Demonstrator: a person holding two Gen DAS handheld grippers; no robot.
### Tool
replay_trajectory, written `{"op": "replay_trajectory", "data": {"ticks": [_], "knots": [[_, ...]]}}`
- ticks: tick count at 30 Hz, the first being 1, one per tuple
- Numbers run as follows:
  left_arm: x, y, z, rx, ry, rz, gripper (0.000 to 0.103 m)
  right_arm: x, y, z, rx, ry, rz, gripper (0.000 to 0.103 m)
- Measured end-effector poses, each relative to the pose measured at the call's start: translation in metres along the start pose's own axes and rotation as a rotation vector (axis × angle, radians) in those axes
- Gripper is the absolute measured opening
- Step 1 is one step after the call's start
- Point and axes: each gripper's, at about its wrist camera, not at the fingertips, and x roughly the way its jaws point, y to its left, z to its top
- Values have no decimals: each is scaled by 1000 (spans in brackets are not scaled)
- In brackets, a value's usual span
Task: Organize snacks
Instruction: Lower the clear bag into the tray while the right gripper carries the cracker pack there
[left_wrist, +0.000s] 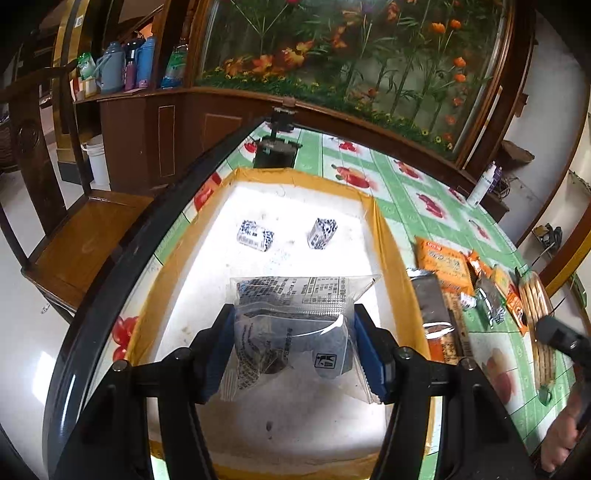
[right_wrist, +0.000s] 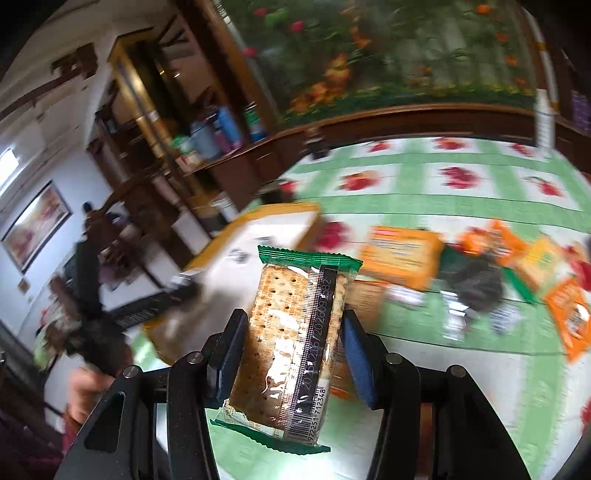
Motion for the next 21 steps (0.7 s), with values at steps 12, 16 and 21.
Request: {"op": "replay_trajectory", "data": {"ticks": [12, 16, 21], "knots": [[10, 15, -13, -29, 5, 57, 62, 117, 56, 38, -41, 69, 19, 56], [12, 21, -11, -76, -12, 62, 62, 139, 60, 46, -43, 78, 12, 56], [20, 21, -9, -108, -14, 78, 63, 165, 57, 47, -43, 115, -17, 52]]}}
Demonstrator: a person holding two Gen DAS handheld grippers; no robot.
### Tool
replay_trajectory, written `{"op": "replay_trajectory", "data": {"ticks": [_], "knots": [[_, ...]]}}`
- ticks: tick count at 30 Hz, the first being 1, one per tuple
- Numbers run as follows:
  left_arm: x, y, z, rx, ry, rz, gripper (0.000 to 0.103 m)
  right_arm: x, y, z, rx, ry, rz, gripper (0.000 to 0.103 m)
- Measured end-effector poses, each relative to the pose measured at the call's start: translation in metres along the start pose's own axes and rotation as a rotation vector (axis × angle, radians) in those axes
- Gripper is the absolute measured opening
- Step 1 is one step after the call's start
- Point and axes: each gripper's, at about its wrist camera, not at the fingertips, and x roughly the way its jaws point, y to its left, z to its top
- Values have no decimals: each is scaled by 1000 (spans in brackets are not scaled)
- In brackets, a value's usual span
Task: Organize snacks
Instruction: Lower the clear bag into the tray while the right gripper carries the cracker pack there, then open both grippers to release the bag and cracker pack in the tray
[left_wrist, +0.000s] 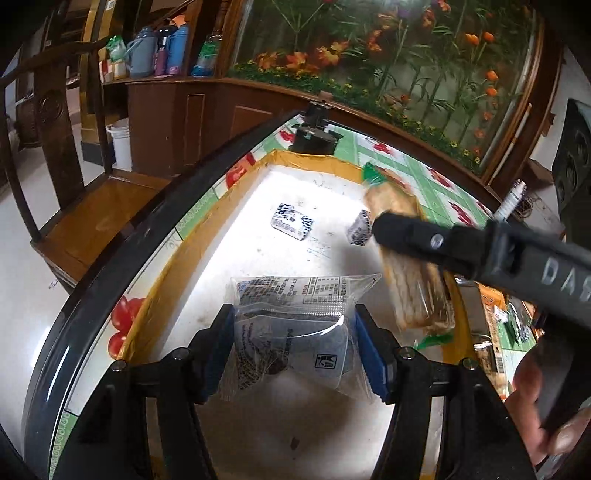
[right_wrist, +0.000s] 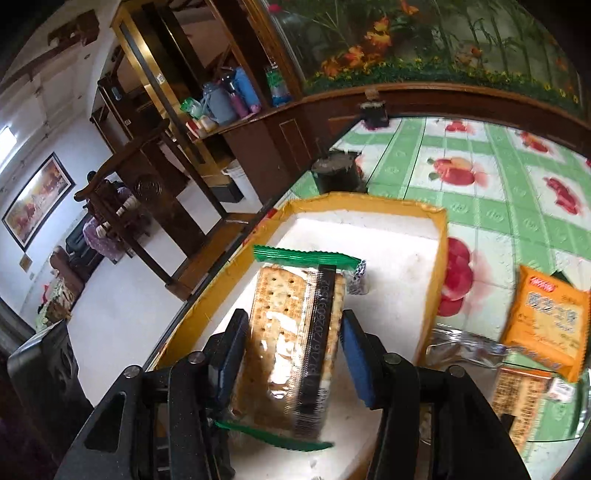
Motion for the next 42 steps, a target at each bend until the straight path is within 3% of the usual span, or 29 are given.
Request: {"op": "replay_trajectory", "data": {"ticks": [9, 14, 20, 27, 30, 34, 37, 42], "knots": [[5, -5, 0, 26, 2, 43, 66, 9, -8, -7, 6, 5, -18, 53], [3, -5, -1, 17, 3, 4, 76, 4, -7, -8, 0, 0, -31, 57], [-4, -4, -1, 2, -22, -36, 79, -20, -1, -6, -19, -85, -14, 63], [-23, 1, -2, -20, -126, -59, 83, -58, -13, -2, 47, -160, 20, 63], [-32, 3, -2, -28, -175, -83, 83, -80, -28, -1, 91, -195, 25, 65], [-31, 0, -3, -21, -168, -97, 83, -113, -60, -5, 154, -241, 16, 69], [-29, -2, -3, -12, -159, -90, 83, -142, -94, -14, 214, -282, -14, 69], [-42, -13, -7, 36, -221, -67, 83, -168, -153, -39, 310, -284, -88, 70]]}}
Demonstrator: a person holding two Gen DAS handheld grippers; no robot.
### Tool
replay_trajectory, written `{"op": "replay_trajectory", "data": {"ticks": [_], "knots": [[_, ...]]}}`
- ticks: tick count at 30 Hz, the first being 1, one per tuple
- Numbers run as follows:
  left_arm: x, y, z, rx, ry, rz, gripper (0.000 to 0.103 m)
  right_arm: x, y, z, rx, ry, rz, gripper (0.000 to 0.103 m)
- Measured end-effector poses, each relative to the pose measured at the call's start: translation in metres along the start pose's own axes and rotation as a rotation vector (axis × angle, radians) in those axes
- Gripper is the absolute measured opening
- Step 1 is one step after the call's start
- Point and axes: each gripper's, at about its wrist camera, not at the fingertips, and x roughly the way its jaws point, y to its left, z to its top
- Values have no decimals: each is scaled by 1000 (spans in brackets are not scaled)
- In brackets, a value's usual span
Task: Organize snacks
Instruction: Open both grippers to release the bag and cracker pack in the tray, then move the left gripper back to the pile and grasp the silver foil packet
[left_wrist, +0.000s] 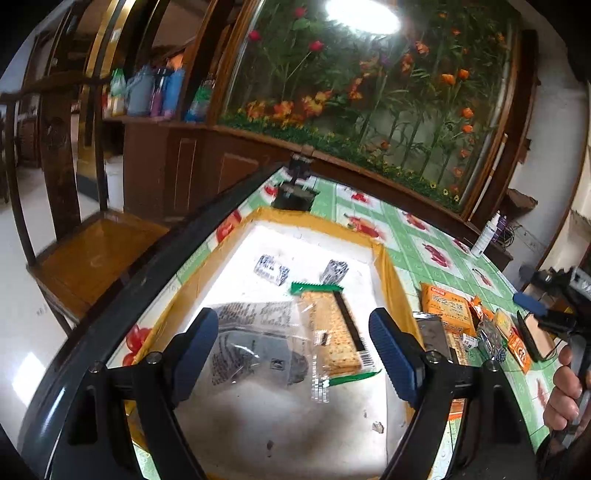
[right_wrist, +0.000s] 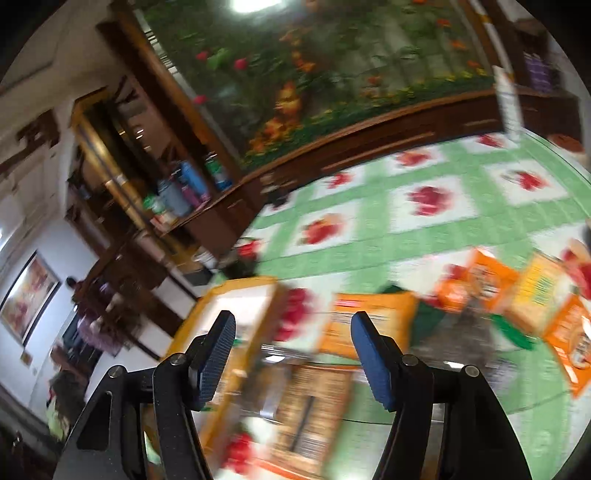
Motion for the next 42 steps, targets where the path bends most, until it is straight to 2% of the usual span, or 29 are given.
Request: {"op": "replay_trajectory", "data": {"ticks": [2, 3, 6, 8, 12, 15, 19, 22, 25, 29, 31, 35, 36, 38, 40, 42], "knots": [[-3, -10, -2, 24, 0, -7, 83, 5, -24, -4, 34, 53, -44, 70], [-3, -16, -2, 26, 10, -34, 83, 8, -29, -6, 35, 77, -60, 70], [-4, -34, -1, 35, 17, -85, 83, 22, -28, -13, 0, 150, -84, 70], [-7, -48, -2, 67, -16, -90, 83, 31, -8, -24, -75, 187, -71, 70], [-11, -63, -13, 158, -99, -12, 83, 41, 36, -42, -282, 185, -109, 70], [-15, -62, -12, 149, -115, -48, 83, 56, 52, -44, -348, 183, -156, 70], [-13, -59, -10, 133, -107, -53, 83, 90, 61, -36, -351, 245, -145, 70], [-14, -53, -11, 108, -97, -63, 83, 115, 70, -45, -387, 310, -130, 70], [-12, -50, -11, 87, -84, -80, 83, 112, 85, -61, -519, 284, -163, 70], [-10, -52, -12, 94, -74, -89, 83, 89, 73, -67, -573, 300, -155, 69], [-10, -56, -13, 108, -73, -89, 83, 74, 59, -66, -568, 296, -184, 69], [-17, -69, -16, 160, -92, -89, 83, 40, 19, -60, -526, 215, -269, 69], [-17, -77, -17, 178, -75, -106, 83, 29, 6, -55, -470, 190, -260, 69], [-19, -96, -17, 203, -23, -185, 83, 3, -17, -39, -322, 143, -181, 71], [-16, -115, -17, 234, 33, -236, 84, -24, -42, -23, -171, 57, -108, 71], [-7, -144, -19, 286, 129, -302, 87, -40, -65, -14, -47, 5, -73, 71]]}}
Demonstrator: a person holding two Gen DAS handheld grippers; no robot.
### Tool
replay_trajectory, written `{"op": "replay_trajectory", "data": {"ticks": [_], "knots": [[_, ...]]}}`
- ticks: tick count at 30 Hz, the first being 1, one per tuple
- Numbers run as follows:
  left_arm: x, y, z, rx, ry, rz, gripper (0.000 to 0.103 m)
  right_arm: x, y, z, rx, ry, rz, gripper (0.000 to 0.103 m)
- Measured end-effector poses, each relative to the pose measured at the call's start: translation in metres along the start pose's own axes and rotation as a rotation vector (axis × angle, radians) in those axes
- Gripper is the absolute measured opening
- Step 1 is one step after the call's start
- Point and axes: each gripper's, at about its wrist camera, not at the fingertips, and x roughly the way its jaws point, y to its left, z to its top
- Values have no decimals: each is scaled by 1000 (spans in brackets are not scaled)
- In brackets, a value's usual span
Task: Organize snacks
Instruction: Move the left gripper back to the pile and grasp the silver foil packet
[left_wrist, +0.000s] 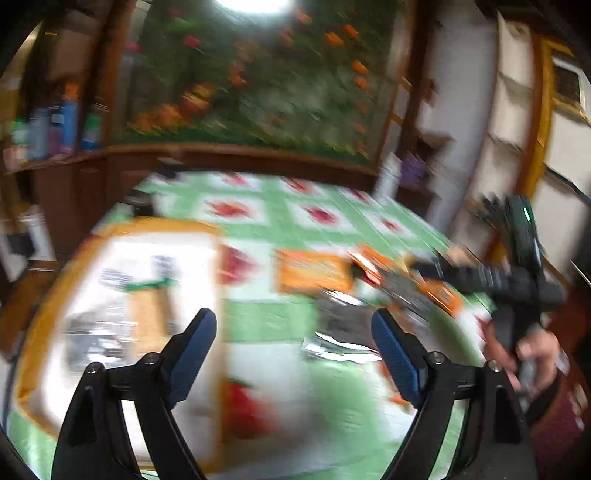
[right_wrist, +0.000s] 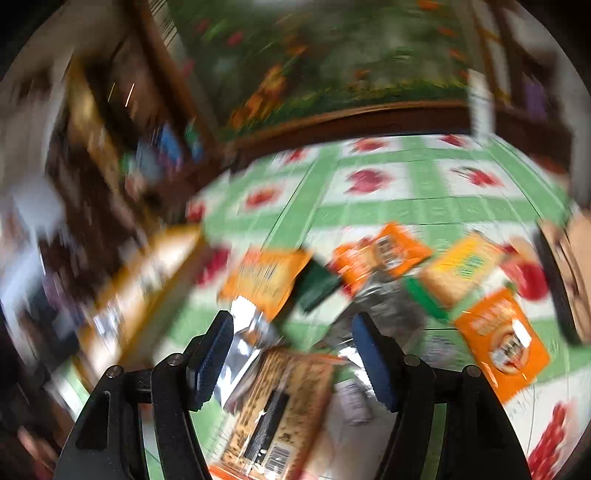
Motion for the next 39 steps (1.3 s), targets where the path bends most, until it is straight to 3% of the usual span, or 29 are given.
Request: {"op": "replay_trajectory", "data": {"ticks": [5, 7, 10, 13, 18, 20, 21, 24, 28, 29, 33, 39], "knots": [[64, -31, 8, 28, 259, -71, 87, 0, -21, 2, 116, 12, 8, 71], [87, -38, 8, 49, 315, -38, 87, -1, -18, 3, 114, 14, 26, 71], [107, -46, 6, 70, 340, 34, 87, 0, -13, 3, 100, 21, 41, 71], [130, -44, 4, 66, 402, 35, 87, 2, -9, 0, 86, 35, 50, 71], [141, -27, 5, -5, 375, -11, 83, 5, -5, -4, 82, 54, 72, 71], [143, -27, 7, 2, 357, 0, 67, 6, -3, -5, 82, 62, 81, 71], [143, -26, 8, 4, 353, 8, 64, 6, -2, -5, 82, 67, 85, 71], [140, -29, 6, 40, 339, 24, 63, 9, 1, -7, 70, 79, 73, 71], [145, -44, -2, 147, 323, 122, 65, 14, 7, -10, 39, 104, 25, 71], [145, -45, -3, 170, 314, 133, 62, 16, 9, -12, 27, 112, 13, 71], [139, -41, -1, 150, 299, 101, 60, 18, 14, -16, 3, 117, -3, 71], [117, -29, 9, 87, 205, 71, 60, 16, 8, -23, 29, 123, -26, 71]]}}
